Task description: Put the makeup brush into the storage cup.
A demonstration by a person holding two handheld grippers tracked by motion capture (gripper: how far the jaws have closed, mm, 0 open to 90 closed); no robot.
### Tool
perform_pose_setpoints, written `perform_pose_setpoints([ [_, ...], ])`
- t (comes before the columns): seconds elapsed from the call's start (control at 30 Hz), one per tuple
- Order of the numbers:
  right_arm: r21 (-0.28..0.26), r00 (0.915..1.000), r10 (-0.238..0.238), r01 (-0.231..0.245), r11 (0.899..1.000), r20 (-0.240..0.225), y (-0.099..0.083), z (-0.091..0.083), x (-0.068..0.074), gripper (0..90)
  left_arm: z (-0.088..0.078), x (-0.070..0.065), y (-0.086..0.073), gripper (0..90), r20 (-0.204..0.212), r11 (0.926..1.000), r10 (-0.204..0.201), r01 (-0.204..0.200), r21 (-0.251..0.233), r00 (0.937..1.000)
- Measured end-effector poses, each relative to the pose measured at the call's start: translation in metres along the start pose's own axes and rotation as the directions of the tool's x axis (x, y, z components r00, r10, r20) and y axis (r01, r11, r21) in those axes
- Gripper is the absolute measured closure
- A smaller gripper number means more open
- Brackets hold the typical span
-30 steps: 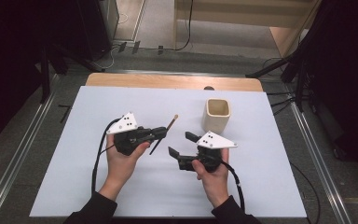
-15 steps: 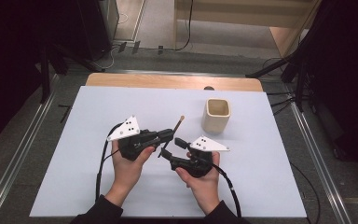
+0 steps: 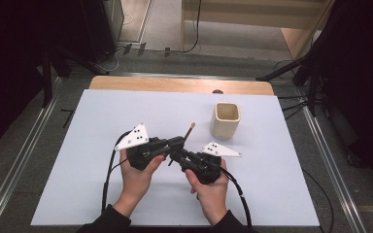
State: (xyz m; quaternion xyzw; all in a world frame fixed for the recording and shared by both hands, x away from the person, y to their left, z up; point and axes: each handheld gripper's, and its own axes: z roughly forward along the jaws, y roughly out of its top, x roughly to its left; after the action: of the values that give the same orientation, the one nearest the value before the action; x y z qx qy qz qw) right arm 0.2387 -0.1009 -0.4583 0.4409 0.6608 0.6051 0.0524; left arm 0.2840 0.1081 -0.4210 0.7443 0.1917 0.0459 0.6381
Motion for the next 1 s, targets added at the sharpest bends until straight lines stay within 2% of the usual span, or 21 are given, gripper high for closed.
perform_pose_setpoints([
  [0.1,-0.002,1.0,0.008,-0.008,1.0,0.003,0.0,-0.002,0.0,85.3,0.001,0.001,-0.001,84.1,0.014,1.0,-0.007,0.007,-0.005,0.9999],
  [0.17,0.005,0.9998,0.005,-0.006,1.0,0.019,0.0,-0.003,0.0,85.5,0.001,0.004,-0.002,81.9,0.037,0.9991,-0.038,0.038,-0.016,0.9986],
  [0.23,0.006,0.9986,-0.009,0.009,1.0,0.053,0.001,-0.004,0.0,85.5,0.0,0.006,-0.001,62.5,0.033,0.9977,-0.057,0.059,-0.035,0.9978],
  [0.27,0.008,0.9969,-0.011,0.01,1.0,0.077,0.003,-0.006,-0.004,85.5,-0.002,0.007,0.0,53.8,0.031,0.9978,-0.054,0.055,-0.038,0.9981],
  [0.33,0.006,0.9958,-0.018,0.018,1.0,0.089,0.004,-0.007,-0.006,85.5,-0.008,0.008,0.001,52.4,0.017,0.9983,-0.043,0.044,-0.039,0.9989],
  [0.37,0.0,0.9928,-0.036,0.036,0.999,0.114,0.006,-0.01,-0.008,85.5,-0.011,0.01,0.0,50.7,0.008,0.9986,-0.041,0.042,-0.034,0.9991],
  [0.4,-0.008,0.9883,-0.059,0.06,0.998,0.141,0.011,-0.017,-0.012,85.6,-0.013,0.012,-0.001,50.3,0.005,0.9985,-0.045,0.045,-0.032,0.999],
  [0.5,-0.016,0.9843,-0.067,0.07,0.997,0.163,0.016,-0.023,-0.015,85.5,-0.017,0.016,-0.012,51.2,-0.022,0.9979,-0.065,0.065,-0.01,0.9976],
  [0.63,-0.027,0.9776,-0.101,0.108,0.994,0.185,0.027,-0.033,-0.015,85.6,-0.007,0.012,-0.029,53.7,-0.029,0.9948,-0.062,0.064,0.079,0.9977],
  [0.77,-0.028,0.9797,-0.099,0.105,0.994,0.175,0.029,-0.035,-0.014,85.5,0.008,0.002,-0.034,56.6,-0.042,0.9898,-0.021,0.027,0.14,0.9989],
  [0.9,-0.01,0.9807,-0.118,0.121,0.993,0.156,0.029,-0.033,-0.01,85.5,0.018,-0.006,-0.035,62.1,-0.036,0.9859,-0.012,0.018,0.167,0.9993],
  [1.0,-0.002,0.9794,-0.135,0.137,0.991,0.15,0.027,-0.03,-0.006,85.5,0.022,-0.008,-0.034,66.7,-0.039,0.9841,-0.027,0.034,0.175,0.9989],
])
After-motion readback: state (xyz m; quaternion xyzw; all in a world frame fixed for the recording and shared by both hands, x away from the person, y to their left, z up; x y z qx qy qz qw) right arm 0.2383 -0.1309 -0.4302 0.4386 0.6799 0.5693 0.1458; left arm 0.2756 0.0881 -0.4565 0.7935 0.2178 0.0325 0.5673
